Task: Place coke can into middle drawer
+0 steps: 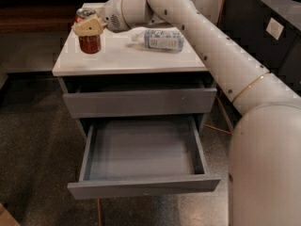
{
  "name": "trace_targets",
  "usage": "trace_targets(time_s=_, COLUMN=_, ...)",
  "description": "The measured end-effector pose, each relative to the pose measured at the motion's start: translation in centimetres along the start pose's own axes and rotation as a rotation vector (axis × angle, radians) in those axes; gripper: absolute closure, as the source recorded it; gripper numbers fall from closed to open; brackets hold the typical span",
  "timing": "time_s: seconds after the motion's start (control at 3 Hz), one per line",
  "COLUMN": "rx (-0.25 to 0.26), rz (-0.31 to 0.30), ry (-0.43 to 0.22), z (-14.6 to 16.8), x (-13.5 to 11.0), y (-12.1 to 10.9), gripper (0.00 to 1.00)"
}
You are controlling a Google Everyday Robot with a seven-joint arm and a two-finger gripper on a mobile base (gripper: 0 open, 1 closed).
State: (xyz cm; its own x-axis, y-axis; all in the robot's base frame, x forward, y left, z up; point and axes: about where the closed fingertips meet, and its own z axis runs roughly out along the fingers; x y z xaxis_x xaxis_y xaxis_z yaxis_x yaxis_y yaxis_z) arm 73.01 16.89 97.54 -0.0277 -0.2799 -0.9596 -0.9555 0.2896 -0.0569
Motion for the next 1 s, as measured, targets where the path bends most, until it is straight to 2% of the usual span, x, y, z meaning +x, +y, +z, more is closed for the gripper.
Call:
trace_targets(time_s=0.33, rx=-0.013, rz=0.000, ry=-0.012, z=-2.1, x=0.9, y=3.5, gripper=1.00)
trace_targets(time_s=1.0, rx=-0.061, rz=0.002, ry=0.041, z=-6.1, x=3.9, y=9.3, gripper=1.00)
